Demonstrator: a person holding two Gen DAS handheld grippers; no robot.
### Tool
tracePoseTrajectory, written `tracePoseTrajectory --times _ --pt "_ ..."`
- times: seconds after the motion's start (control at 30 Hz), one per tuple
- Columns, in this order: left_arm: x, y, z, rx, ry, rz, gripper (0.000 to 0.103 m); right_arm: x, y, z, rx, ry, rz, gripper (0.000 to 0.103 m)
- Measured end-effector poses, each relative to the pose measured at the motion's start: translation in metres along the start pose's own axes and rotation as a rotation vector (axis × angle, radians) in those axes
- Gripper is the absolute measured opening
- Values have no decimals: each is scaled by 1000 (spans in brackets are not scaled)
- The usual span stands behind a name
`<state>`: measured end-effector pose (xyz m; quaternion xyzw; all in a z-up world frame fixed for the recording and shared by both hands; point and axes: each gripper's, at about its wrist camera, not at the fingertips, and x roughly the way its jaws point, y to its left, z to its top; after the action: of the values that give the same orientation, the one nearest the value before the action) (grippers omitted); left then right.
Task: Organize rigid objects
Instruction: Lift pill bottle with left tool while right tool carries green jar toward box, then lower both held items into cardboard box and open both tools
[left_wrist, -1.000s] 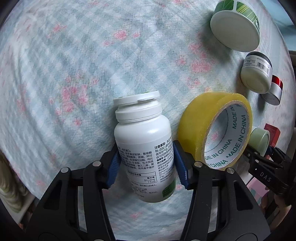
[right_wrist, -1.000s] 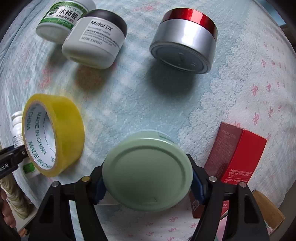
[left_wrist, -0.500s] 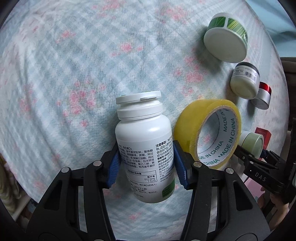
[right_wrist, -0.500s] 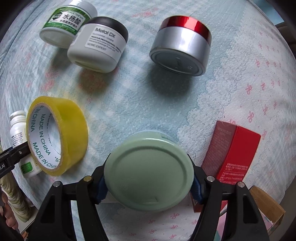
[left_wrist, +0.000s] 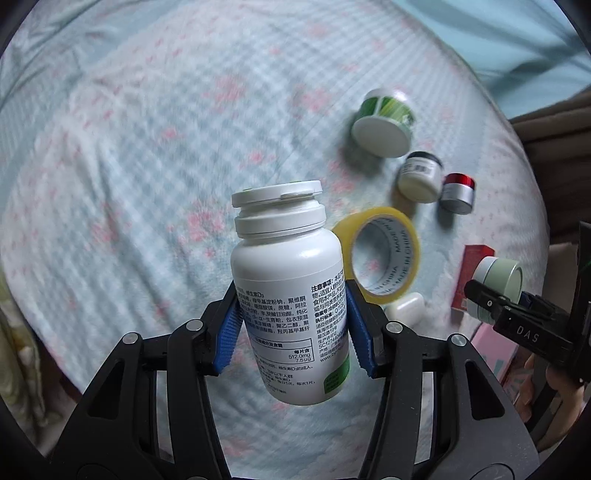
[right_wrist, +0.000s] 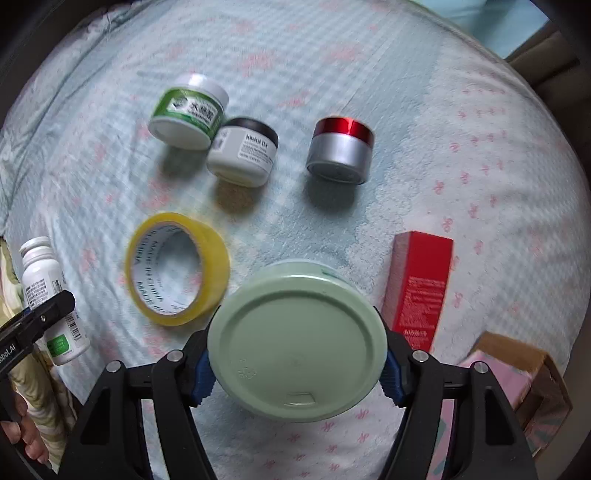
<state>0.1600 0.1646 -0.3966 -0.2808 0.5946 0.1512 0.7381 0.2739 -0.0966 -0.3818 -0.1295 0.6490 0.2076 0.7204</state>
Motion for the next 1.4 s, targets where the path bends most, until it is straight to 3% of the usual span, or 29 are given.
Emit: tracePoseTrajectory --times 0.23,0.4,0.63,0.8,1.07,1.27,1.4 --pt "-52 -52 -1 222 -89 -17 48 -58 -13 -28 91 -91 34 66" --pt "-89 -105 -20 350 -126 -66 48 -112 -38 -54 152 -158 45 66" --pt "-138 -200 -63 474 -193 -137 48 -182 -102 -104 161 -256 4 66" --pt "-149 -276 -96 564 -189 -180 48 -210 -161 -148 188 -303 -27 66" --pt "-114 -395 -168 737 -103 -221 48 -199 -255 -210 255 -273 -83 66" --pt "-48 -466 -218 854 30 -203 48 -152 -324 -243 334 -195 -73 66" --pt "2 -506 -248 942 113 -161 48 -117 -352 -257 312 -153 -74 66"
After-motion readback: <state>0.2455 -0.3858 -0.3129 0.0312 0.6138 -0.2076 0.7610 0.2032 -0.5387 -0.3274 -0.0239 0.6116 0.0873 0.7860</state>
